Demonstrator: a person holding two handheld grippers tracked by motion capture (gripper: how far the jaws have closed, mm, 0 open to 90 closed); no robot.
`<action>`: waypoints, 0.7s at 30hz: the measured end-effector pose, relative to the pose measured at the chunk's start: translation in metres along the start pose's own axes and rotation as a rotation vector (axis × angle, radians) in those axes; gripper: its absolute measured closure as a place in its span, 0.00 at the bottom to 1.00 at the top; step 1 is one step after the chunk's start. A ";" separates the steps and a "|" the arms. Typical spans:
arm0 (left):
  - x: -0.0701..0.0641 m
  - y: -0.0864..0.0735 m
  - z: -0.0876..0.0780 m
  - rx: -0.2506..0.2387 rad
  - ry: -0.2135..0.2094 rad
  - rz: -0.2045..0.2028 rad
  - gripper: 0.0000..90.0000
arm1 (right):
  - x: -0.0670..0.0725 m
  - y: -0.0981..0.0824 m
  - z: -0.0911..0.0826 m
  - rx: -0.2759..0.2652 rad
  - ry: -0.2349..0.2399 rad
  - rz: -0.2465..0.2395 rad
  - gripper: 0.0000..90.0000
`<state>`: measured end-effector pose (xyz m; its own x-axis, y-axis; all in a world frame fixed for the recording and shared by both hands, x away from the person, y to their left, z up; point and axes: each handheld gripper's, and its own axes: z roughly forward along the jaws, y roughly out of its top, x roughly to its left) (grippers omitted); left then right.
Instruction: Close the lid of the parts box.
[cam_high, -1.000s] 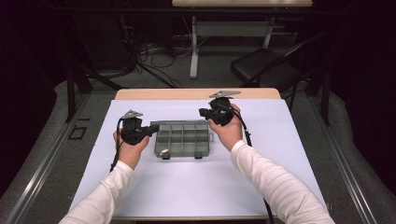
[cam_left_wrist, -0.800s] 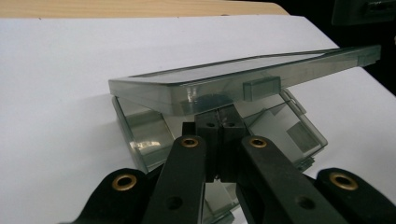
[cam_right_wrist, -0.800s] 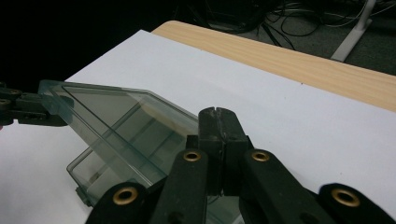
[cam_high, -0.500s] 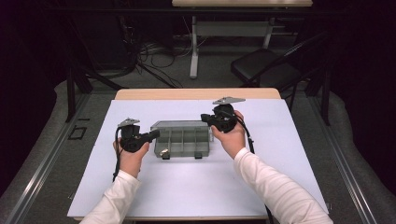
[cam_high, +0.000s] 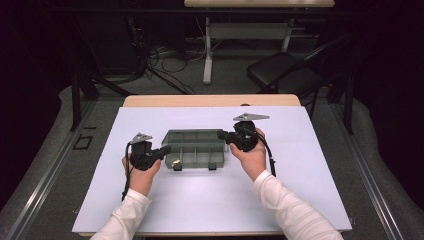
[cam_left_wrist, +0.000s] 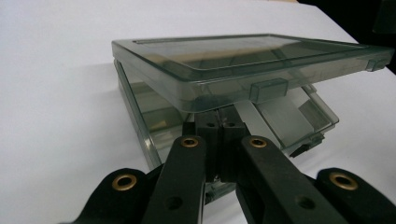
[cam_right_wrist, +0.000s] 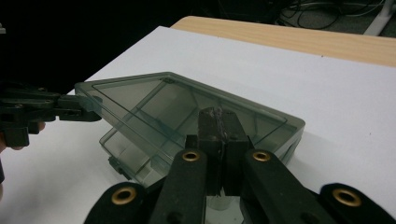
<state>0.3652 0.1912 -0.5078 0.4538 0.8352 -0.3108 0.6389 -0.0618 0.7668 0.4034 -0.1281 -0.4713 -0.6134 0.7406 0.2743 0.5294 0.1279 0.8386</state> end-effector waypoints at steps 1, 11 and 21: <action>0.000 -0.001 0.000 0.005 0.002 0.002 1.00 | 0.001 -0.001 -0.001 0.000 0.002 0.004 0.98; -0.003 -0.011 0.001 0.030 0.011 0.018 1.00 | 0.015 -0.005 -0.009 0.025 -0.028 -0.049 1.00; -0.004 -0.020 0.001 0.046 0.037 0.040 1.00 | 0.015 -0.018 -0.010 0.093 -0.004 -0.037 1.00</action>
<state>0.3516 0.1888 -0.5227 0.4569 0.8511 -0.2585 0.6489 -0.1202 0.7513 0.3791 -0.1255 -0.4775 -0.6315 0.7366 0.2423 0.5586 0.2154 0.8010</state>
